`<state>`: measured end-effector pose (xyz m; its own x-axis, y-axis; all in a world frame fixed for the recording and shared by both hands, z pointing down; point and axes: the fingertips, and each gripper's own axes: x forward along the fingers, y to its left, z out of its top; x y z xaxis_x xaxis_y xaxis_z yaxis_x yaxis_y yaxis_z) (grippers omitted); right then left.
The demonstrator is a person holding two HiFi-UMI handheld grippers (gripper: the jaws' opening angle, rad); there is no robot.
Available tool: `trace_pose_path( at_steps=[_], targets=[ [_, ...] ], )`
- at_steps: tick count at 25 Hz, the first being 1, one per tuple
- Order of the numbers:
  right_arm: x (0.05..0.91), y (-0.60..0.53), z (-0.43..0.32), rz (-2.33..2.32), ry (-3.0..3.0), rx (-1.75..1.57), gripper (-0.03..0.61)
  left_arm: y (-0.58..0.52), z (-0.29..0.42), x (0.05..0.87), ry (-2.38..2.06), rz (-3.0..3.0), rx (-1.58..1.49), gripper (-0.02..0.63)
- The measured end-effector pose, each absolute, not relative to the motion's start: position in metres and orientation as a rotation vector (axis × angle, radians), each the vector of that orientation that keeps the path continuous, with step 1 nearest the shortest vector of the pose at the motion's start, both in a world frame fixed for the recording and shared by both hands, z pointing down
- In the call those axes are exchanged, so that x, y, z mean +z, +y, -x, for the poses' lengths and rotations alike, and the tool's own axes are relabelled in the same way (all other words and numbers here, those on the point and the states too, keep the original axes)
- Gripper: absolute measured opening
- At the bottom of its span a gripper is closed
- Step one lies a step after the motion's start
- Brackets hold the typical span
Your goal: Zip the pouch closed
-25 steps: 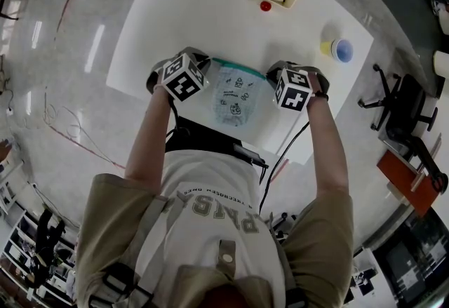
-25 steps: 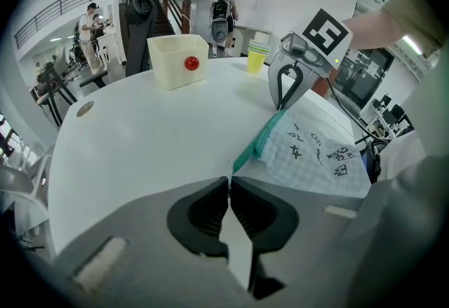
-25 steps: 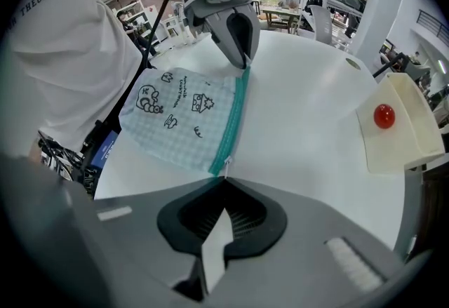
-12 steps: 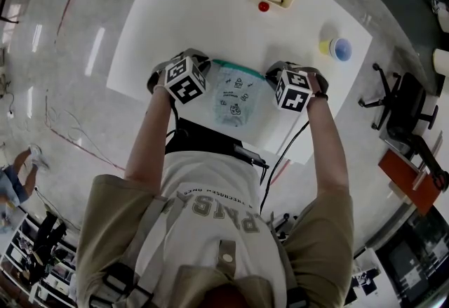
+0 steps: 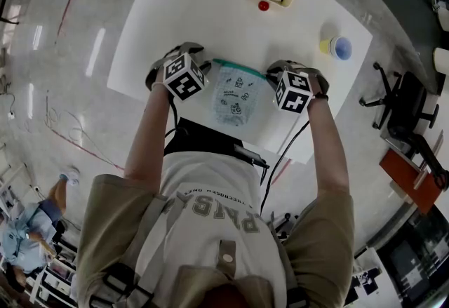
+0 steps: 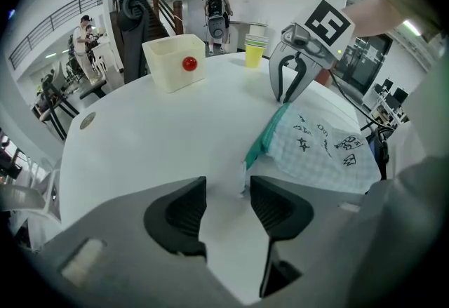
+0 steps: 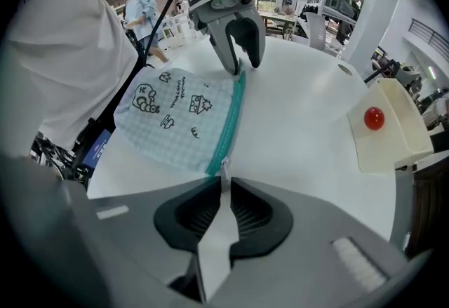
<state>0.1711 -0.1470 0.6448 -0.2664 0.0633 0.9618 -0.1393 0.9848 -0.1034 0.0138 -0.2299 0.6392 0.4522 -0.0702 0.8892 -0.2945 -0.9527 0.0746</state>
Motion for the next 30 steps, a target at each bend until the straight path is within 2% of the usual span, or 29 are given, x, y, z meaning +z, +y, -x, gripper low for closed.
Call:
trace_pose_path(
  at_steps=[4, 17, 22, 30],
  targets=[
    [0.644, -0.153, -0.173, -0.089, -1.835, 0.21, 0.083, -0.231, -0.013, 0.639, -0.326, -2.479, 1.492, 0.211],
    [0.635, -0.162, -0.18, -0.26, -1.884, 0.301, 0.11, -0.236, -0.01, 0.636, -0.359, -2.498, 1.45, 0.213],
    [0.611, -0.185, -0.182, -0.54, -1.95, 0.326, 0.11, -0.244, -0.01, 0.622, -0.417, -2.522, 1.398, 0.213],
    [0.559, -0.2, -0.202, -1.134, -2.02, 0.435, 0.11, -0.254, -0.024, 0.579, -0.568, -2.604, 1.151, 0.213]
  ],
)
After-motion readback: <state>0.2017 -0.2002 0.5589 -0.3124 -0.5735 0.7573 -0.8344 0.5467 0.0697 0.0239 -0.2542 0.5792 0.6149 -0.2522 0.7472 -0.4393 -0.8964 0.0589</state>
